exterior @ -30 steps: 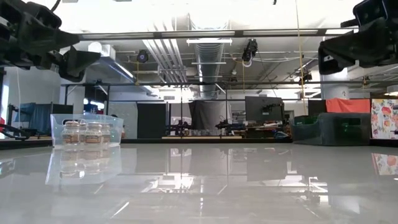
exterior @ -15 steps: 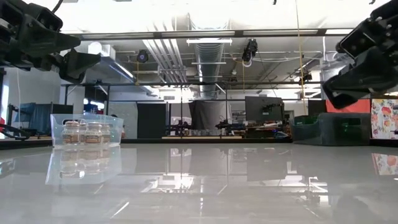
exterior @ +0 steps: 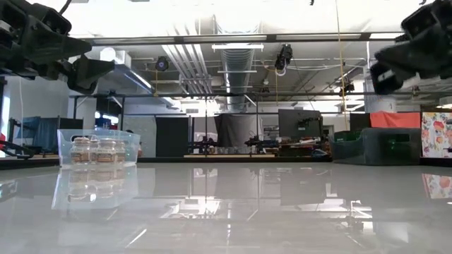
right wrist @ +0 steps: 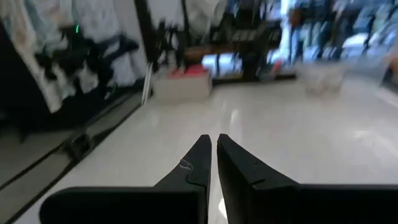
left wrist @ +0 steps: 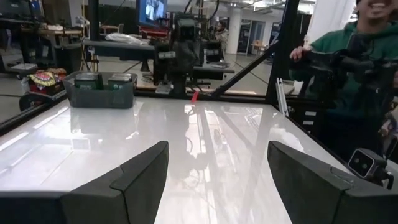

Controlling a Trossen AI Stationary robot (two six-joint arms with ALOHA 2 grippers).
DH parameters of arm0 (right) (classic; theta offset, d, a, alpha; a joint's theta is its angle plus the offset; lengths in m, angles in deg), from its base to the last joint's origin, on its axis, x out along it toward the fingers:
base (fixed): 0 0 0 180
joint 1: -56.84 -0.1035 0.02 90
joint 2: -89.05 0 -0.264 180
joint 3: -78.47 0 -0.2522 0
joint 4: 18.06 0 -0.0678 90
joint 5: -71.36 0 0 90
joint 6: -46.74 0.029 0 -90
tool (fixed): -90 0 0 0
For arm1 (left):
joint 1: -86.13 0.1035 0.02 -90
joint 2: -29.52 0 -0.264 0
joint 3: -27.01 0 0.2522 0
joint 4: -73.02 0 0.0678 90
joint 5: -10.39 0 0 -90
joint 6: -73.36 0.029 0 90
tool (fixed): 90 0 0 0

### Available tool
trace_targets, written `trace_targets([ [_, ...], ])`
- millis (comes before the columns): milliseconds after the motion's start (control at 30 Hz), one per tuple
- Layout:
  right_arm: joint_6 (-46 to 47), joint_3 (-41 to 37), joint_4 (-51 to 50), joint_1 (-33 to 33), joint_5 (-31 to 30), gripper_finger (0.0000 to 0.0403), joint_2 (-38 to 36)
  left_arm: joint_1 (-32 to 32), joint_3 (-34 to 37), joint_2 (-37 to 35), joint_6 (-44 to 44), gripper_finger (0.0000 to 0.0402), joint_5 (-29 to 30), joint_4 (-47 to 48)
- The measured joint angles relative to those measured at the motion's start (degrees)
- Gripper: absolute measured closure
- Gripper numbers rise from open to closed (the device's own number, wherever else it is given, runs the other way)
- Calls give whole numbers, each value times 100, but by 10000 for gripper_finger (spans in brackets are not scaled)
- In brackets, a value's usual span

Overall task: Sort spices by type
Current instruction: Return to Home Position

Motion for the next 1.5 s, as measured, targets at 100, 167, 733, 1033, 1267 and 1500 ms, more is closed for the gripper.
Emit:
trace_targets([
  [100,-47,4,-22,-23,-261,385,-290,-1,0,37,0,143,-2,15],
  [167,-85,5,-74,-8,-319,385,-292,0,0,58,1,143,-3,18],
  [733,-269,8,-36,-8,-306,385,-205,0,0,128,0,143,-4,17],
  [1033,324,8,-27,-8,-306,385,-205,0,2,149,0,143,-6,17],
  [1267,321,8,-23,-8,-306,385,-205,0,2,150,-1,143,-7,15],
  [1500,321,8,-19,-8,-309,385,-205,0,2,154,0,143,-7,15],
])
